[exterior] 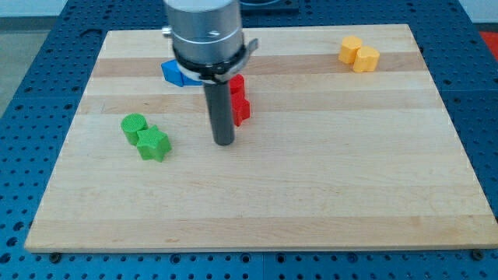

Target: Push red star upwards

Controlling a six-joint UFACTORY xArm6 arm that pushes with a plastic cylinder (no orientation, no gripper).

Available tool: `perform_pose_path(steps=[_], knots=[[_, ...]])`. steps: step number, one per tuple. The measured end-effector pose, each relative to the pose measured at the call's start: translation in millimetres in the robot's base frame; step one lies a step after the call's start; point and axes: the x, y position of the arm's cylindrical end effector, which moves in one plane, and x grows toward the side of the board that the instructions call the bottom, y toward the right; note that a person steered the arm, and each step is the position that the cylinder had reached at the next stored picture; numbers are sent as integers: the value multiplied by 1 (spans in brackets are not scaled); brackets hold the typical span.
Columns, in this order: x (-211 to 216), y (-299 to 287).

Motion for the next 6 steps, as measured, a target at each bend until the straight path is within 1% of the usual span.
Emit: perform_pose_path(steps=[1,4,6], knots=[[-9,15],[-48,20],[-56,25]])
